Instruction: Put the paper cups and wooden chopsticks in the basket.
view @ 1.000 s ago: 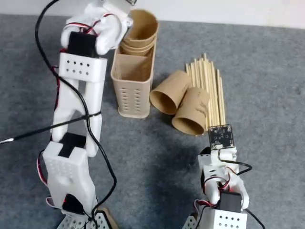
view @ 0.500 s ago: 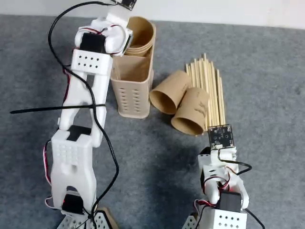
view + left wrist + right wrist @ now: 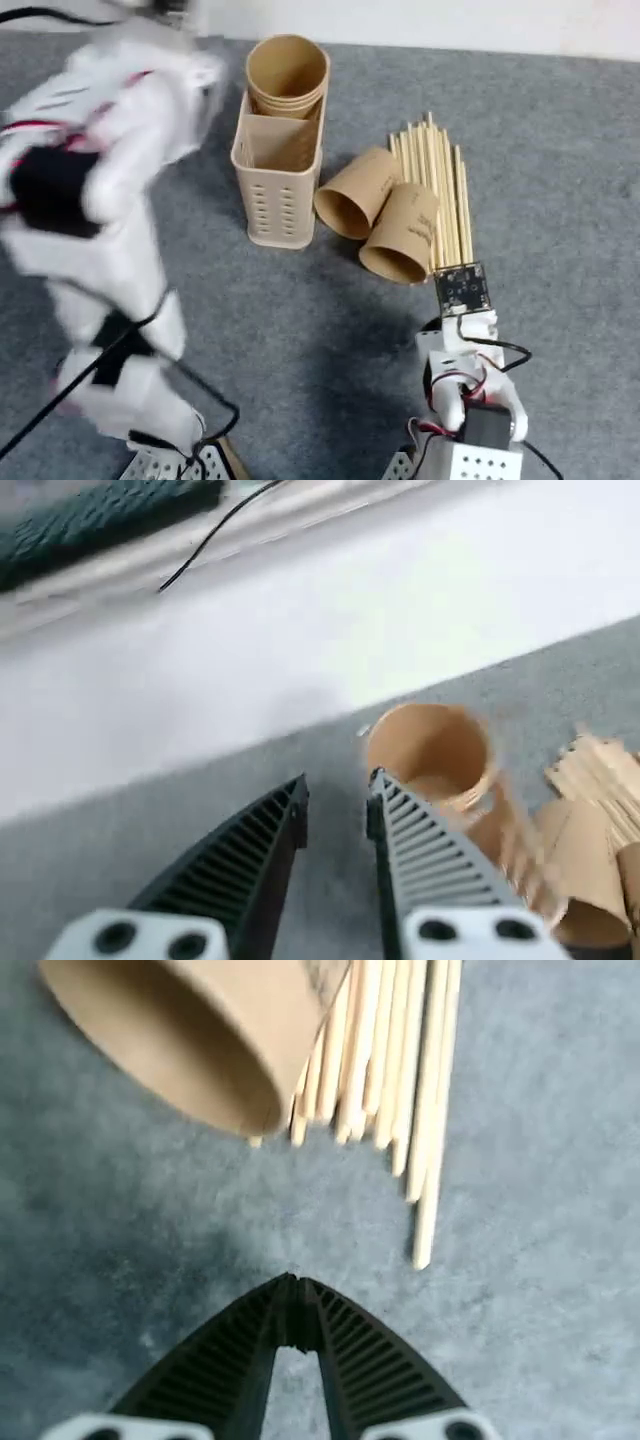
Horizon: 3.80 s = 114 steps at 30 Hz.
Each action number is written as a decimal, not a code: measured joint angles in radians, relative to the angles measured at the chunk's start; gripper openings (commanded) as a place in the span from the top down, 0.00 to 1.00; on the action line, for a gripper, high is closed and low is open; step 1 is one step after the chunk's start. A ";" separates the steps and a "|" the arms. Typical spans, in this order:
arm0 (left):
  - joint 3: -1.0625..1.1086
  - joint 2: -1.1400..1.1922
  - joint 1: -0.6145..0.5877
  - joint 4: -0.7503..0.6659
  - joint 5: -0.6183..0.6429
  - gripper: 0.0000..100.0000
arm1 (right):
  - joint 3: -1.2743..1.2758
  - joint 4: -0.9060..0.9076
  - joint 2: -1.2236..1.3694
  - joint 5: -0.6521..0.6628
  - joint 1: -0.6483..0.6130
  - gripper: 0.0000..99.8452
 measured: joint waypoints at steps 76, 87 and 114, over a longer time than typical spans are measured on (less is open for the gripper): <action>2.498 -1.181 -0.224 -0.667 -0.258 0.86 | -0.462 -1.115 1.422 0.512 -0.123 0.98; 2.541 -1.181 -0.222 -0.735 -0.258 0.86 | -0.982 -0.470 1.379 0.259 -0.106 0.99; 2.544 -1.181 -0.226 -0.746 -0.258 0.86 | -2.237 0.011 1.956 -0.247 -0.486 0.99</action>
